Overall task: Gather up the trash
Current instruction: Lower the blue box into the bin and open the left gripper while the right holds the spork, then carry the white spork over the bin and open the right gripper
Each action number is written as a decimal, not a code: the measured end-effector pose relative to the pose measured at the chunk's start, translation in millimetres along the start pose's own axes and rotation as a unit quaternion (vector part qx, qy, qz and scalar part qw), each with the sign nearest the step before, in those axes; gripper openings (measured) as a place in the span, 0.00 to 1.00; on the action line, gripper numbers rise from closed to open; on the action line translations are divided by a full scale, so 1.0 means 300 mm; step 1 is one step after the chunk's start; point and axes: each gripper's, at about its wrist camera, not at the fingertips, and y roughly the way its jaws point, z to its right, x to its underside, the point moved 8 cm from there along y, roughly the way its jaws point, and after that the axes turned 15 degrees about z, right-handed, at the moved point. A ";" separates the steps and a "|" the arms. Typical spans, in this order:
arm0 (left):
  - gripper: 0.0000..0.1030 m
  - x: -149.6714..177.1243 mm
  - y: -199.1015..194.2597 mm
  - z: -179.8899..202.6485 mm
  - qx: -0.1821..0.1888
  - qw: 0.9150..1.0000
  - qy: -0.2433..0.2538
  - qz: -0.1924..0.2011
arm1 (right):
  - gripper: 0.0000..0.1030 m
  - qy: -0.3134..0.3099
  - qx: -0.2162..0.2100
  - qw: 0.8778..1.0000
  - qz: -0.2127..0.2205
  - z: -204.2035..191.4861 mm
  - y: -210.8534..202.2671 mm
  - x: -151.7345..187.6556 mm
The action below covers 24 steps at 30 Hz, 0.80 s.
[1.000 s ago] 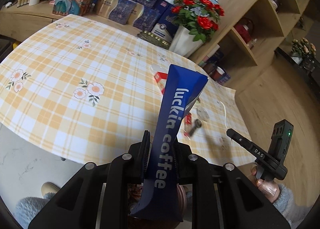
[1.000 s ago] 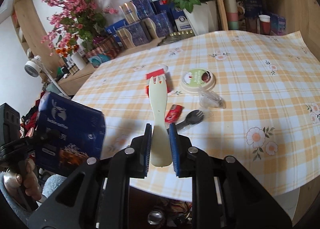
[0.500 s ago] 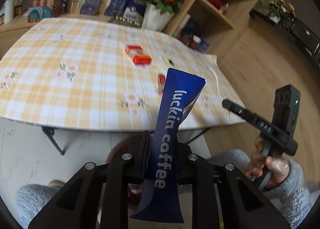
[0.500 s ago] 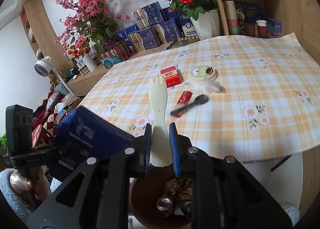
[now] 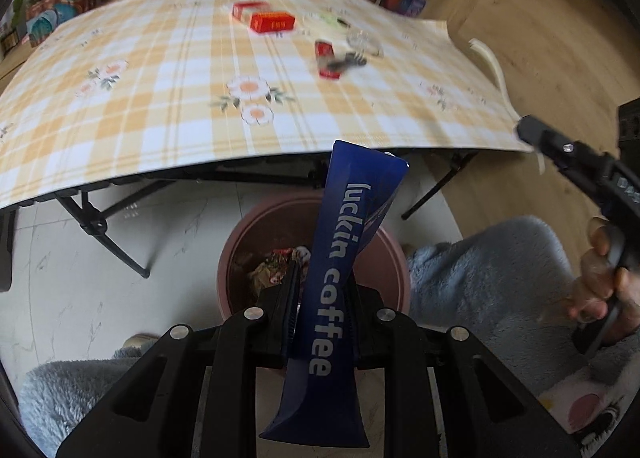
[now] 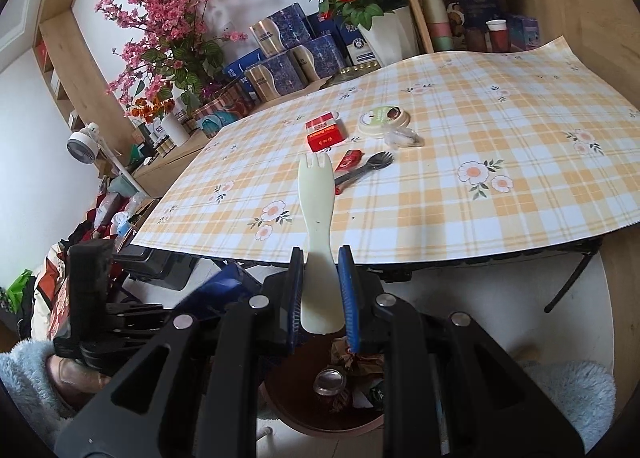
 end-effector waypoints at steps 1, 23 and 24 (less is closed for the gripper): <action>0.20 0.002 0.013 0.002 0.000 1.000 0.002 -0.005 | 0.21 0.000 0.001 1.000 0.001 0.002 -0.002 0.001; 0.86 -0.143 0.098 0.046 -0.012 0.994 0.086 0.061 | 0.21 0.011 0.039 0.999 -0.016 0.113 -0.001 0.046; 0.88 -0.153 0.069 0.026 -0.025 0.993 0.084 0.075 | 0.21 0.008 0.038 0.999 -0.020 0.104 0.006 0.055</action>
